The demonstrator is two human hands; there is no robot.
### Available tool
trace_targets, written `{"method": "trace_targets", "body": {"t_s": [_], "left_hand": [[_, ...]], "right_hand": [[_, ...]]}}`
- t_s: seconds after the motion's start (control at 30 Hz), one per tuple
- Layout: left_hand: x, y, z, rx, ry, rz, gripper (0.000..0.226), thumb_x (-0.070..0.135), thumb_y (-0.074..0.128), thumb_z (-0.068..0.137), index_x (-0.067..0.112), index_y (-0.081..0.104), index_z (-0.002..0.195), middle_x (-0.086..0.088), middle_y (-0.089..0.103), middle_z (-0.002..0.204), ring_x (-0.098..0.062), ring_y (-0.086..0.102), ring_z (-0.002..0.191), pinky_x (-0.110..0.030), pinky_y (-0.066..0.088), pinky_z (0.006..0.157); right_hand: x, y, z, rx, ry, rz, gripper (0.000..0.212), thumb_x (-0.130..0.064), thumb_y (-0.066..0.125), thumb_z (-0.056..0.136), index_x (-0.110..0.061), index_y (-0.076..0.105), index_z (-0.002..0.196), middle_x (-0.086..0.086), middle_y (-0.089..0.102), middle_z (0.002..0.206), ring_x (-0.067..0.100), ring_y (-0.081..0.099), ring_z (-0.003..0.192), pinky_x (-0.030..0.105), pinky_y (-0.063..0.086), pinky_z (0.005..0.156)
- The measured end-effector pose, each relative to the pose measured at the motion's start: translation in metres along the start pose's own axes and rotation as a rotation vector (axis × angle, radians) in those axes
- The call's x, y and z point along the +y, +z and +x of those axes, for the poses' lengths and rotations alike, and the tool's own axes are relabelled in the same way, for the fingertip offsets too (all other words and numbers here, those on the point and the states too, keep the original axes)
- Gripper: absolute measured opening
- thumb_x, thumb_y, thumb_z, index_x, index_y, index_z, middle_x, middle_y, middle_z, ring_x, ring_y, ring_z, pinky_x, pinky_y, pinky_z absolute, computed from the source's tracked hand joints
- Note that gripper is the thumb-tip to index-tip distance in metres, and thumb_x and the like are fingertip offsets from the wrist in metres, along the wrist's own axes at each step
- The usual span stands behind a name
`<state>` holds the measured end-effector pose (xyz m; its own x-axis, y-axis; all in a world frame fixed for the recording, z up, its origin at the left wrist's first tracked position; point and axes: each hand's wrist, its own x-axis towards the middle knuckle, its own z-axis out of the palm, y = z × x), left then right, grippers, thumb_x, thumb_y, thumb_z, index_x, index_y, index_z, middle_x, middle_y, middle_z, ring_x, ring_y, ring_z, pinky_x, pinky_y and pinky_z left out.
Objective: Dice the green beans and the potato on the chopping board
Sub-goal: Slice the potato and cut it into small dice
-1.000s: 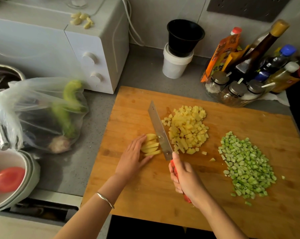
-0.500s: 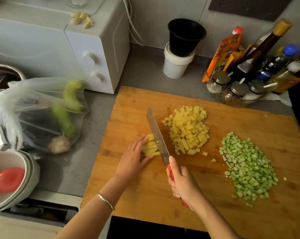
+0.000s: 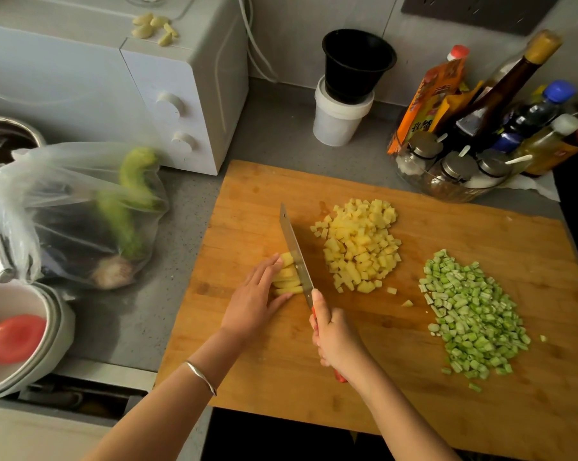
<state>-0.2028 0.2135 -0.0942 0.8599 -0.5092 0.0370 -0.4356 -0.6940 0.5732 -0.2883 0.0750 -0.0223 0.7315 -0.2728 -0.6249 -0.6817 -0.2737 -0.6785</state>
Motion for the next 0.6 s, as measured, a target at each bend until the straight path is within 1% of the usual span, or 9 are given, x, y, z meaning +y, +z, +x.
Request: {"method": "trace_targets", "body": {"t_s": [0.1,0.13,0.23,0.3,0.33,0.4,0.47,0.53,0.6], "left_hand": [[0.001,-0.001,0.000,0.006,-0.009,-0.001,0.069,0.056,0.043,0.087,0.018,0.034,0.144,0.003,0.032,0.152,-0.017,0.033,0.137,-0.032,0.035,0.106],[0.002,0.000,0.000,0.005,-0.014,-0.002,0.069,0.056,0.043,0.087,0.019,0.034,0.144,0.003,0.032,0.152,-0.017,0.033,0.137,-0.031,0.034,0.106],[0.003,0.000,-0.001,0.009,-0.017,0.005,0.068,0.059,0.041,0.088,0.017,0.037,0.141,0.002,0.036,0.150,-0.018,0.037,0.135,-0.032,0.037,0.105],[0.001,0.001,-0.002,0.021,-0.007,0.036,0.069,0.062,0.037,0.088,0.017,0.039,0.140,0.000,0.036,0.150,-0.019,0.035,0.137,-0.033,0.035,0.107],[0.000,0.001,-0.003,0.028,-0.006,0.057,0.070,0.063,0.036,0.088,0.017,0.039,0.140,-0.001,0.035,0.150,-0.020,0.030,0.139,-0.033,0.031,0.109],[0.000,0.000,-0.002,0.026,-0.016,0.067,0.069,0.062,0.042,0.087,0.018,0.038,0.141,-0.002,0.032,0.152,-0.020,0.023,0.141,-0.032,0.023,0.112],[0.000,-0.002,-0.001,0.020,-0.013,0.030,0.069,0.058,0.048,0.084,0.017,0.040,0.139,-0.001,0.035,0.150,-0.018,0.023,0.141,-0.031,0.024,0.112],[0.001,-0.003,0.000,0.032,0.003,0.008,0.068,0.057,0.049,0.084,0.016,0.042,0.137,-0.002,0.039,0.148,-0.017,0.027,0.139,-0.028,0.024,0.111],[0.001,0.000,0.001,0.042,0.000,-0.005,0.067,0.056,0.049,0.084,0.016,0.043,0.137,-0.002,0.040,0.148,-0.017,0.030,0.139,-0.030,0.027,0.111]], "right_hand": [[0.001,0.007,0.002,0.034,-0.041,-0.016,0.063,-0.072,0.019,0.082,-0.018,0.036,0.054,-0.008,0.031,0.033,0.008,0.029,0.035,0.027,0.023,0.046],[0.003,0.007,0.002,0.041,-0.045,-0.024,0.063,-0.072,0.019,0.082,-0.018,0.037,0.054,-0.008,0.033,0.033,0.009,0.030,0.036,0.027,0.024,0.046],[0.010,-0.002,-0.001,0.042,-0.052,-0.067,0.060,-0.066,0.024,0.092,-0.020,0.042,0.057,-0.008,0.036,0.041,0.010,0.034,0.041,0.026,0.026,0.046],[0.016,-0.008,-0.003,0.039,-0.061,-0.068,0.060,-0.065,0.026,0.092,-0.017,0.044,0.061,-0.007,0.036,0.042,0.009,0.034,0.039,0.024,0.026,0.046],[0.018,-0.012,-0.004,0.032,-0.056,-0.033,0.060,-0.066,0.026,0.091,-0.016,0.044,0.062,-0.008,0.035,0.042,0.007,0.033,0.037,0.023,0.026,0.045],[0.017,-0.019,-0.003,0.016,-0.028,0.078,0.058,-0.065,0.028,0.089,-0.015,0.044,0.065,-0.007,0.034,0.044,0.007,0.030,0.035,0.022,0.024,0.040],[0.015,-0.031,0.001,0.034,-0.012,0.132,0.057,-0.065,0.028,0.089,-0.015,0.043,0.066,-0.006,0.032,0.046,0.008,0.027,0.036,0.022,0.021,0.039],[0.013,-0.041,0.003,0.030,0.000,0.201,0.055,-0.063,0.029,0.092,-0.015,0.043,0.069,-0.004,0.030,0.049,0.010,0.026,0.038,0.024,0.019,0.041],[0.011,-0.046,0.002,0.009,-0.021,0.225,0.054,-0.064,0.031,0.090,-0.014,0.042,0.071,-0.003,0.028,0.050,0.012,0.024,0.039,0.024,0.018,0.042]]}}
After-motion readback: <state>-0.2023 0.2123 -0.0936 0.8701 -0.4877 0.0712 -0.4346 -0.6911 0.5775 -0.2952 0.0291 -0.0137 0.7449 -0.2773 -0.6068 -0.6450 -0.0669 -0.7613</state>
